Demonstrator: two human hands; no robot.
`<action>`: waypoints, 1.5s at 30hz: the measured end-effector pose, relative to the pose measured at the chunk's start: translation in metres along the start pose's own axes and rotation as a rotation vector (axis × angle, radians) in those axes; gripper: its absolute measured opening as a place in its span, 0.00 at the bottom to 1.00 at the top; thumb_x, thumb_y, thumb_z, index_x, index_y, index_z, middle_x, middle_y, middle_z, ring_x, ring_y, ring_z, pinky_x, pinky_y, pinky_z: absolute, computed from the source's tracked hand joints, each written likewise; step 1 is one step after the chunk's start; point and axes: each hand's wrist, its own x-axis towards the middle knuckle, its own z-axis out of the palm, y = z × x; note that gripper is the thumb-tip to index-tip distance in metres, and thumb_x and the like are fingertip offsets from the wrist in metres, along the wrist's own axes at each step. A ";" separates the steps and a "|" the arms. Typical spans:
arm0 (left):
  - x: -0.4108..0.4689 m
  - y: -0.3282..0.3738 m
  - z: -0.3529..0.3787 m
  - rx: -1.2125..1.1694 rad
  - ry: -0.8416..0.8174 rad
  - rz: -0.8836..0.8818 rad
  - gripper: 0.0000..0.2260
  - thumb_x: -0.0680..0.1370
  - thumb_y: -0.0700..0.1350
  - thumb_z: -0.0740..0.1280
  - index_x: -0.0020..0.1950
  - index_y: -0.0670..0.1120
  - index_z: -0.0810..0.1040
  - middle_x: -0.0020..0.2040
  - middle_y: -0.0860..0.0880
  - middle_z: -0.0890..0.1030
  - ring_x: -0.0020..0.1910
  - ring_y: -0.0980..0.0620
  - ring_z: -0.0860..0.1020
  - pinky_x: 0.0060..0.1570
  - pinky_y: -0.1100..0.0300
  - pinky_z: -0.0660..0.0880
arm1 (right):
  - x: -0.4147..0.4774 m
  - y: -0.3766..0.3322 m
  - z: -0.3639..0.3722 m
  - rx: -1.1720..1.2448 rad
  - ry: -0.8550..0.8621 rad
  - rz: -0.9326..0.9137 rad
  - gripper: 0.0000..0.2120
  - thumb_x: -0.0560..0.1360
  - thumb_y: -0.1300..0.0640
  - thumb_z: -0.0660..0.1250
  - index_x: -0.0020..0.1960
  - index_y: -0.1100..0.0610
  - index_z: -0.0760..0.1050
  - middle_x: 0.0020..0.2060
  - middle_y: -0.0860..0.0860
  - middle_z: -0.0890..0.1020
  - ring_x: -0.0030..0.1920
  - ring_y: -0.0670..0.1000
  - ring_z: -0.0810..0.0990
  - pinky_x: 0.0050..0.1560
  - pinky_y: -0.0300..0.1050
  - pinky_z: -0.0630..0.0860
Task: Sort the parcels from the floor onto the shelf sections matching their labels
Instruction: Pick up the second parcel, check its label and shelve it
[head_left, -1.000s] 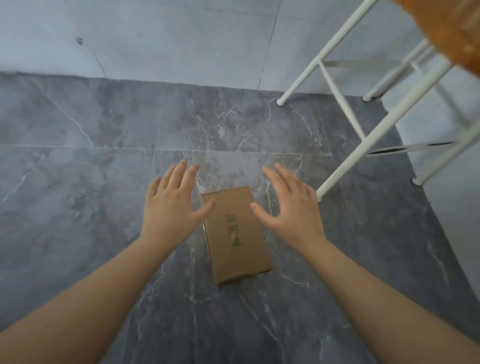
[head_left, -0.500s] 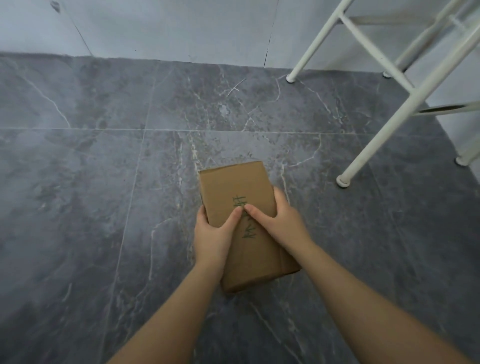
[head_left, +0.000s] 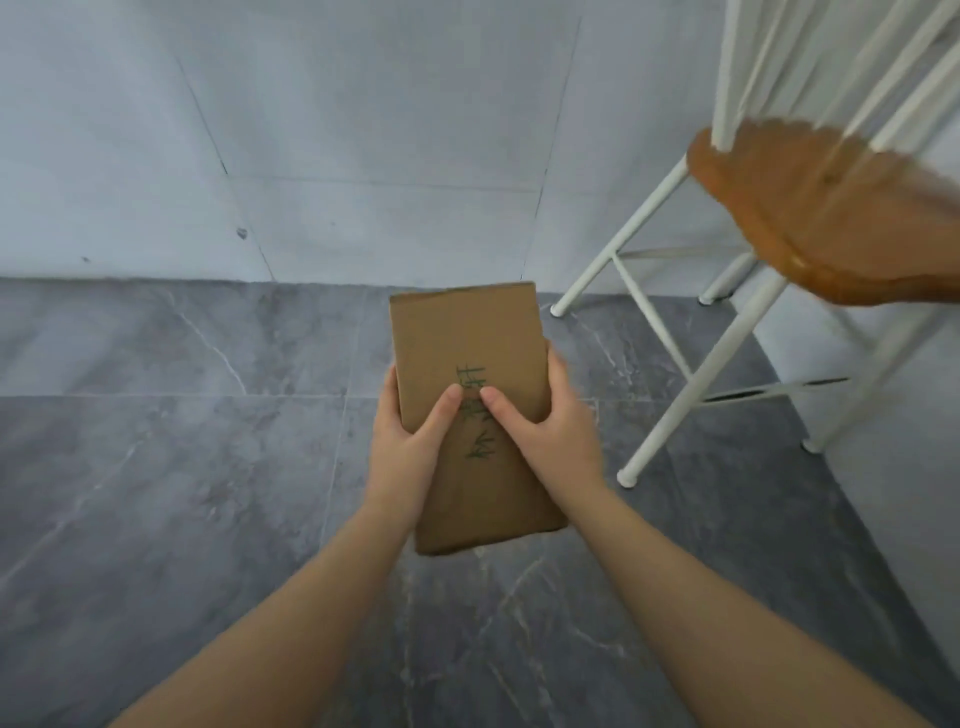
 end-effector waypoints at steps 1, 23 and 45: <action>-0.007 0.037 0.003 -0.012 -0.005 0.019 0.25 0.73 0.49 0.70 0.68 0.52 0.68 0.58 0.49 0.80 0.53 0.51 0.80 0.52 0.52 0.79 | 0.003 -0.035 -0.018 0.004 0.008 -0.033 0.37 0.70 0.40 0.69 0.74 0.46 0.58 0.61 0.45 0.78 0.58 0.47 0.78 0.58 0.47 0.76; -0.270 0.755 0.033 -0.061 -0.130 0.747 0.28 0.71 0.53 0.70 0.69 0.58 0.65 0.58 0.55 0.78 0.52 0.54 0.80 0.50 0.55 0.78 | -0.081 -0.690 -0.394 0.192 0.408 -0.612 0.38 0.71 0.40 0.68 0.75 0.42 0.53 0.55 0.39 0.75 0.51 0.46 0.77 0.57 0.43 0.74; -0.536 0.803 0.034 -0.124 -0.055 0.943 0.27 0.72 0.51 0.71 0.70 0.55 0.67 0.55 0.56 0.79 0.52 0.56 0.80 0.54 0.55 0.77 | -0.306 -0.750 -0.527 0.191 0.484 -0.831 0.38 0.71 0.39 0.67 0.76 0.44 0.53 0.65 0.44 0.76 0.59 0.48 0.78 0.60 0.48 0.74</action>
